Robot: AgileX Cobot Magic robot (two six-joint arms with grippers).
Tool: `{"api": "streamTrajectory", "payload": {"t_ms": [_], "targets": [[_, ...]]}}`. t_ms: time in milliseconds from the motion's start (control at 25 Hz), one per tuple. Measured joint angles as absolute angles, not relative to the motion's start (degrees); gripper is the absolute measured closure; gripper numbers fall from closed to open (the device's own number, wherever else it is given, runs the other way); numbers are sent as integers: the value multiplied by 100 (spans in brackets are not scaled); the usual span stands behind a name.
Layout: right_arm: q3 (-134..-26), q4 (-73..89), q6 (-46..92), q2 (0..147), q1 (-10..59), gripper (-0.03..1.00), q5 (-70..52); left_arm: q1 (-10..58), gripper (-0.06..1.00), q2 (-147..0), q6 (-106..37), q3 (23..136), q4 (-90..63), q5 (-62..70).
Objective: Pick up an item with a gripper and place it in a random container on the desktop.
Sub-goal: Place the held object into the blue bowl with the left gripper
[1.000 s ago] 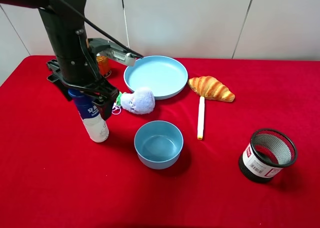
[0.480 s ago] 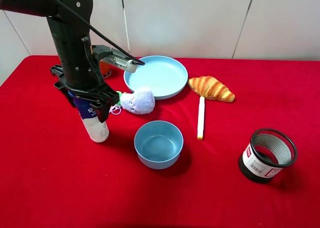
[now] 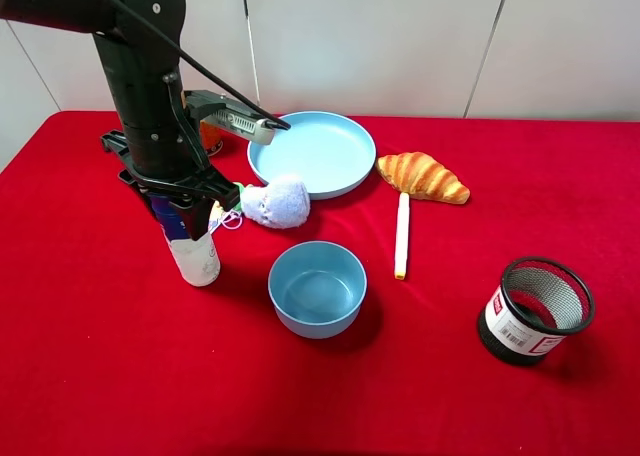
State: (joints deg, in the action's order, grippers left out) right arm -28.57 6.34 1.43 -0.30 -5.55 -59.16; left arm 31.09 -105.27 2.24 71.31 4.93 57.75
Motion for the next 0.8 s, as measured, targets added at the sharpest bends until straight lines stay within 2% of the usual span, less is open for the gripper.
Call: {"api": "streamTrajectory", "payload": {"t_ms": [800], "targets": [[-2857, 634, 127, -30, -555, 28, -5916, 3109, 44, -10368, 229, 7687, 450, 6384]]}}
